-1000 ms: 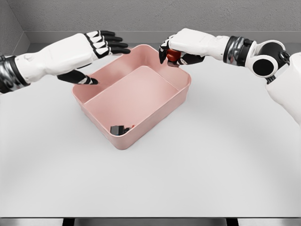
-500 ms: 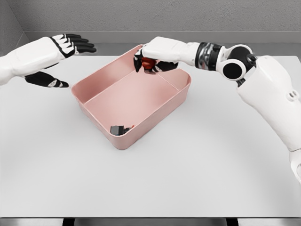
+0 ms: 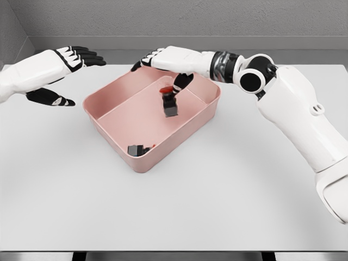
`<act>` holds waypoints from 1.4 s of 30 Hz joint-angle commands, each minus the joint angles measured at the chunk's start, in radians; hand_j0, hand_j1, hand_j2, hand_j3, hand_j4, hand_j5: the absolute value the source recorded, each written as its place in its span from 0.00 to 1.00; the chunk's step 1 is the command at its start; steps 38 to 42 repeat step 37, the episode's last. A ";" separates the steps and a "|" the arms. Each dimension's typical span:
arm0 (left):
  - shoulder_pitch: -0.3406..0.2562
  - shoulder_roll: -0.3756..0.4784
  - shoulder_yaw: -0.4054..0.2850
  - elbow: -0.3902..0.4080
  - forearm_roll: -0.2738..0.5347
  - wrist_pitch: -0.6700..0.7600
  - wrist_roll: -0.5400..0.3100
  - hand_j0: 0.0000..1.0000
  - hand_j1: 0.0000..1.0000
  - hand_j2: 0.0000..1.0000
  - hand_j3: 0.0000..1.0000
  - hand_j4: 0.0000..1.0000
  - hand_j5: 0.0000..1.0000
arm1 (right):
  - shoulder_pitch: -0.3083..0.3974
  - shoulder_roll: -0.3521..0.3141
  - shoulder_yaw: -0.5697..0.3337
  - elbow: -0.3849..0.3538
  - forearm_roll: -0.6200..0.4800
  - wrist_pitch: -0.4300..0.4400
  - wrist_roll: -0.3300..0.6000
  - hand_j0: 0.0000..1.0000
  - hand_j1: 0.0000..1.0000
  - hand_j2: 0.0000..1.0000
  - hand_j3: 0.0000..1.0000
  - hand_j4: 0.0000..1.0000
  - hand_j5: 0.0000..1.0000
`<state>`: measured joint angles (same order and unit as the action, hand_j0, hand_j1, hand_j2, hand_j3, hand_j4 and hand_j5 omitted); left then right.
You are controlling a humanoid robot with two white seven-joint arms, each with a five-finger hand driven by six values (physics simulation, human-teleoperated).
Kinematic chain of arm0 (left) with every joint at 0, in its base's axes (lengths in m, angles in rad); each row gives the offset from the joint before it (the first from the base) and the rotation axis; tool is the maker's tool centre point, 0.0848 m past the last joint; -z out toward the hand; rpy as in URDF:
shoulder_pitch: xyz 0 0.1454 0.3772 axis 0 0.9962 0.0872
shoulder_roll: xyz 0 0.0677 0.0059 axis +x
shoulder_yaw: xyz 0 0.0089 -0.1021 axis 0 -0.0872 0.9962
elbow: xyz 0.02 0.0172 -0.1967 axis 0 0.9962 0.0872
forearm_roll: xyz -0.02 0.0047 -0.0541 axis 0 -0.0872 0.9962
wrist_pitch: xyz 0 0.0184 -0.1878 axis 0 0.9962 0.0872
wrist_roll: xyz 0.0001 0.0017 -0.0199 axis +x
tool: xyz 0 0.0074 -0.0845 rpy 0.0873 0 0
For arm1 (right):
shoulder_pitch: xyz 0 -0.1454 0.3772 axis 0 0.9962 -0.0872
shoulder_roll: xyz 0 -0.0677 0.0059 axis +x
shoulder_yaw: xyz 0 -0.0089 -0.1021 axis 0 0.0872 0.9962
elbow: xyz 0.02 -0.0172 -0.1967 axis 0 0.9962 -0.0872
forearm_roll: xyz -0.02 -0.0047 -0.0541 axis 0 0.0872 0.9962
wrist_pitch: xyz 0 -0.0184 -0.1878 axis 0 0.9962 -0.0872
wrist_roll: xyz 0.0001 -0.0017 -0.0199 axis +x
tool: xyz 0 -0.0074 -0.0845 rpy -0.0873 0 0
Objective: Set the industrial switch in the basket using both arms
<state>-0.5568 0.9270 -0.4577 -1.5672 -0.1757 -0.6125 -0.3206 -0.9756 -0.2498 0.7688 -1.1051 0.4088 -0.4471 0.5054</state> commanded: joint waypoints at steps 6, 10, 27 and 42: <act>0.000 0.015 0.002 0.012 0.005 0.002 0.000 1.00 1.00 1.00 1.00 1.00 1.00 | -0.006 0.003 -0.006 -0.007 -0.005 0.018 -0.001 1.00 1.00 1.00 1.00 1.00 1.00; 0.000 0.026 0.004 0.021 0.005 0.002 0.000 1.00 1.00 1.00 1.00 1.00 1.00 | -0.012 0.007 -0.002 -0.028 -0.004 0.053 -0.001 1.00 1.00 1.00 1.00 1.00 1.00; 0.003 0.026 0.011 0.038 0.005 0.002 -0.003 1.00 1.00 1.00 1.00 1.00 1.00 | 0.264 -0.448 -0.401 -0.051 -0.059 -0.164 -0.005 1.00 1.00 1.00 1.00 1.00 1.00; 0.008 0.035 0.011 0.044 0.007 0.002 -0.003 1.00 1.00 1.00 1.00 1.00 1.00 | 0.580 -0.579 -0.675 -0.355 -0.120 -0.164 -0.004 1.00 1.00 1.00 1.00 1.00 1.00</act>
